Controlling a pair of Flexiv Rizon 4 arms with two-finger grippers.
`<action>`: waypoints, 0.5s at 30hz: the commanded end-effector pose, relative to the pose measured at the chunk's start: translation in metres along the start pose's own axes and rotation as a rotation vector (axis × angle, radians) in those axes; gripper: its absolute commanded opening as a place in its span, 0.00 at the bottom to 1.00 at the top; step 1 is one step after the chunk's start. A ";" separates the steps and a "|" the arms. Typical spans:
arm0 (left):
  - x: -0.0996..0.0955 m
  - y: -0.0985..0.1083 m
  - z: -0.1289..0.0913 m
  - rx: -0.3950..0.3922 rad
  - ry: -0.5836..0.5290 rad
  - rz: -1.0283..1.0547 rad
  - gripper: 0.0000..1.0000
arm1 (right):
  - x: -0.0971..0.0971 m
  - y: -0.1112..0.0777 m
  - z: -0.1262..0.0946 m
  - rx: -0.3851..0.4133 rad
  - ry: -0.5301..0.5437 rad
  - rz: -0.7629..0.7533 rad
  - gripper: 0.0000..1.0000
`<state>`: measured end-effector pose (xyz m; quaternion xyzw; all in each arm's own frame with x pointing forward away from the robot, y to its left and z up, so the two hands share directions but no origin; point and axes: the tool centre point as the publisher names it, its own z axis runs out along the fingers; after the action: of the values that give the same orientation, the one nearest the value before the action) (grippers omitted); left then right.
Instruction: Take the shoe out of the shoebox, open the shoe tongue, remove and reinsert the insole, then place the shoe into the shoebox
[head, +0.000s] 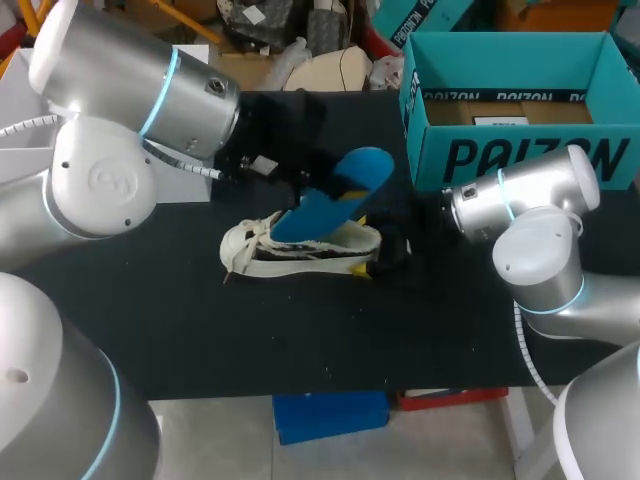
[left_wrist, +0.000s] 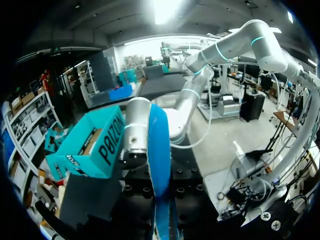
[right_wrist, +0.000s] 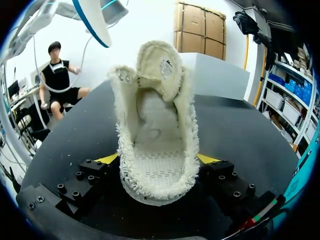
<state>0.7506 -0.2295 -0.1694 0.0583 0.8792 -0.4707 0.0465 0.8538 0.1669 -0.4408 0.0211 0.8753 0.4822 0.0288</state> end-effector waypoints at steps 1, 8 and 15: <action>0.001 0.001 0.000 0.000 -0.002 0.001 0.00 | 0.000 -0.002 0.003 0.002 0.000 0.002 0.00; 0.011 0.005 -0.016 0.157 0.023 -0.208 0.00 | 0.000 -0.002 0.003 0.002 0.000 0.002 0.00; 0.014 -0.022 -0.041 0.341 -0.027 -0.362 0.00 | 0.000 -0.002 0.003 0.002 0.000 0.002 0.00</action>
<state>0.7457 -0.2182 -0.1346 -0.0449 0.8327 -0.5511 -0.0305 0.8538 0.1669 -0.4407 0.0211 0.8753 0.4822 0.0288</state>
